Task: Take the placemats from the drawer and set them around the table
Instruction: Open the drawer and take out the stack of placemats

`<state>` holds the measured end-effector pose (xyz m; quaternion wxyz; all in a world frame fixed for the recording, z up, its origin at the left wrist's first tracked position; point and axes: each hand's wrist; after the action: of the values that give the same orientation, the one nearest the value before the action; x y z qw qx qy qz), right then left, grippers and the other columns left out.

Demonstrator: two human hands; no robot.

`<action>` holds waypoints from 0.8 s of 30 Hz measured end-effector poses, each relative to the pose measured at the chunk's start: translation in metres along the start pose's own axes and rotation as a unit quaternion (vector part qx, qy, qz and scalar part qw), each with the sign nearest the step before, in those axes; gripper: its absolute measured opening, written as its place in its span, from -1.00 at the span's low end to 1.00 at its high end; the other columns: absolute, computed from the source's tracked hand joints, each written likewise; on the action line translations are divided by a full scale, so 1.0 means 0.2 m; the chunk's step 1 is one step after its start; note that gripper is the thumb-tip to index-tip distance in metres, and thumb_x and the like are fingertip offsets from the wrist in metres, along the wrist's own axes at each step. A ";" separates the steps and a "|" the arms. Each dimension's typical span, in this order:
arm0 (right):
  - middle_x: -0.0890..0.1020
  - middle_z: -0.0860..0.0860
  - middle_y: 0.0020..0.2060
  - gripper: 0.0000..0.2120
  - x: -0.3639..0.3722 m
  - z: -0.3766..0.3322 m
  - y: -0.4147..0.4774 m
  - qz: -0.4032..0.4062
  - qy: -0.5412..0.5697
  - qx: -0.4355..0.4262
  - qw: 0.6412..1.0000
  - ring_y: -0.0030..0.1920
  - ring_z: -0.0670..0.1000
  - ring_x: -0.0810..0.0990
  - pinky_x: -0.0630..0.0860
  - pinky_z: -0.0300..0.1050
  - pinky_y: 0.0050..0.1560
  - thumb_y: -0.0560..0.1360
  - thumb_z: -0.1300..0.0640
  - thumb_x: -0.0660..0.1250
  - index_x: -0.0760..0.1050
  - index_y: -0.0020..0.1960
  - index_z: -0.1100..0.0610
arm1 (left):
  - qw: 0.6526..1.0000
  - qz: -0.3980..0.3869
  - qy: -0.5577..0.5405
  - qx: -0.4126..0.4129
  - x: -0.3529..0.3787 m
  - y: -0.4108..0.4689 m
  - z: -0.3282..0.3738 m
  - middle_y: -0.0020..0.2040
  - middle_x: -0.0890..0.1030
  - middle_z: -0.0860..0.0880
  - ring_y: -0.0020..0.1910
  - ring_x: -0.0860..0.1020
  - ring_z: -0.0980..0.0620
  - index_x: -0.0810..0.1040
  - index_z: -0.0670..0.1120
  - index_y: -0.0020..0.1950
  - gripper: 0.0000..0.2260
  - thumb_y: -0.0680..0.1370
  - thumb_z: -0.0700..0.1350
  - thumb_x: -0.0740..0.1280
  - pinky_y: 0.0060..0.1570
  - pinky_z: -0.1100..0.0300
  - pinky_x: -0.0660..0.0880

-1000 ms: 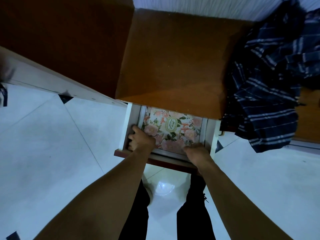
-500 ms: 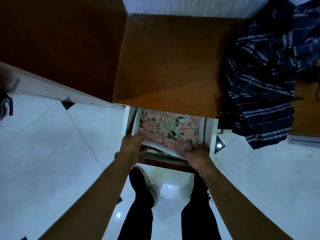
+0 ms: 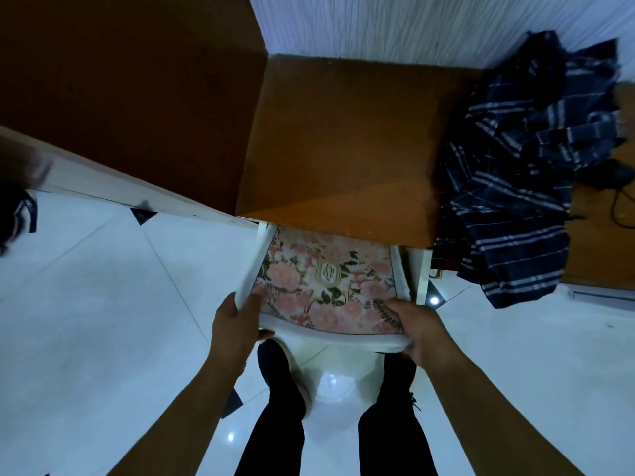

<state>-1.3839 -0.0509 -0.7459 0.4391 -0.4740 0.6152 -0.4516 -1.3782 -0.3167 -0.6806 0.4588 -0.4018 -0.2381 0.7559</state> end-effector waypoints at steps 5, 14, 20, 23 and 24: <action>0.62 0.10 -0.21 -0.88 -0.04 -0.02 -0.39 0.050 -0.030 -0.076 0.995 -0.17 0.13 0.59 0.53 -0.01 -0.16 0.45 0.07 0.38 0.51 -0.17 0.11 | 0.996 -0.014 0.073 0.040 -0.13 -0.24 0.08 -0.10 0.62 -0.20 -0.16 0.62 -0.18 0.54 -0.10 0.03 -0.86 0.58 -0.05 0.32 -0.17 -0.18 0.63; 0.50 0.07 -0.36 -0.91 -0.19 -0.06 -1.42 0.076 -0.076 -0.231 0.967 -0.42 -0.02 0.42 0.33 -0.26 -0.48 0.49 0.22 0.35 0.50 -0.11 0.26 | 0.980 -0.097 0.127 0.116 -0.61 -0.86 0.41 -0.16 0.61 -0.30 -0.30 0.55 -0.07 0.57 -0.20 -0.10 -0.69 0.42 0.05 0.40 -0.19 -0.20 0.57; 0.65 0.13 -0.27 -0.91 -0.22 -0.04 -2.00 0.103 -0.062 -0.332 0.935 -0.30 0.12 0.62 0.55 0.04 -0.33 0.44 0.12 0.43 0.57 -0.12 0.13 | 0.964 -0.112 0.139 0.197 -0.94 -1.26 0.61 -0.18 0.66 -0.14 -0.20 0.62 -0.18 0.60 -0.08 -0.07 -0.70 0.37 0.12 0.42 -0.19 -0.18 0.59; 0.68 0.09 -0.26 -0.88 -0.23 -0.03 -2.17 0.087 -0.077 -0.381 0.917 -0.25 0.14 0.66 0.60 0.13 -0.26 0.43 0.07 0.44 0.57 -0.12 0.10 | 0.965 -0.082 0.110 0.225 -1.05 -1.45 0.64 -0.19 0.68 -0.06 -0.21 0.62 -0.13 0.61 0.00 -0.07 -0.90 0.47 -0.02 0.44 -0.17 -0.12 0.58; 0.68 0.09 -0.25 -0.88 -0.24 -0.03 -2.22 0.072 -0.085 -0.393 0.913 -0.24 0.15 0.66 0.61 0.15 -0.25 0.43 0.06 0.44 0.57 -0.12 0.10 | 0.967 -0.065 0.095 0.229 -1.08 -1.52 0.63 -0.20 0.68 -0.06 -0.22 0.62 -0.13 0.62 0.01 -0.08 -0.92 0.47 -0.03 0.44 -0.18 -0.11 0.58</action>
<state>-1.2985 -0.0663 -0.3081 0.2988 -0.5996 0.7358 -0.0985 -1.2740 -0.3654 -0.3029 0.6069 -0.3393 -0.0393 0.7176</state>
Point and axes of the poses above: each hand's wrist, its own y-axis towards the middle knuckle, its own x-axis out of the palm, z = x × y
